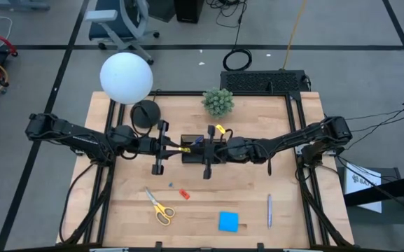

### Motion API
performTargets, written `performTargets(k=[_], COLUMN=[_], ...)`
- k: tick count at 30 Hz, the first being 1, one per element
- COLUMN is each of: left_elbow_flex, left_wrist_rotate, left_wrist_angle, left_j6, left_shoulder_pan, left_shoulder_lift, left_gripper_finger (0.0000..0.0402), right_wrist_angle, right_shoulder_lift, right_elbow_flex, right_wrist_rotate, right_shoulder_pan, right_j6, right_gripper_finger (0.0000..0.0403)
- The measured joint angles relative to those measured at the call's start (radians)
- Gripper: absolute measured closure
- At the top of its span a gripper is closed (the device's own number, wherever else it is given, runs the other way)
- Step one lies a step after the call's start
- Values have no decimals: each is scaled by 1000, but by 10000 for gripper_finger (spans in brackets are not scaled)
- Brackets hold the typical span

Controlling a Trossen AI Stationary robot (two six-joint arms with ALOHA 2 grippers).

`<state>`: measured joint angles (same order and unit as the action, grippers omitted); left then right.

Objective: Pick and place office supplies into organizer
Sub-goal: Put the highlighter pen into the desk organizer

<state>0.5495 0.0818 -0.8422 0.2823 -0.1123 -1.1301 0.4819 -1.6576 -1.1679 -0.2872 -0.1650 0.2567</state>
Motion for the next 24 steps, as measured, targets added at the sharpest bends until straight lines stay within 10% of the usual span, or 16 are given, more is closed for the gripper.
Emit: performTargets(k=[24], left_elbow_flex=[0], left_wrist_rotate=[-231], left_wrist_angle=[103], left_j6=[368], left_shoulder_pan=[-124], left_shoulder_lift=[1], left_gripper_finger=[375], right_wrist_angle=[-334], right_shoulder_lift=[180], right_elbow_flex=[0], right_wrist_rotate=[1], right_shoulder_pan=[-7], right_j6=[-142], right_gripper_finger=[319])
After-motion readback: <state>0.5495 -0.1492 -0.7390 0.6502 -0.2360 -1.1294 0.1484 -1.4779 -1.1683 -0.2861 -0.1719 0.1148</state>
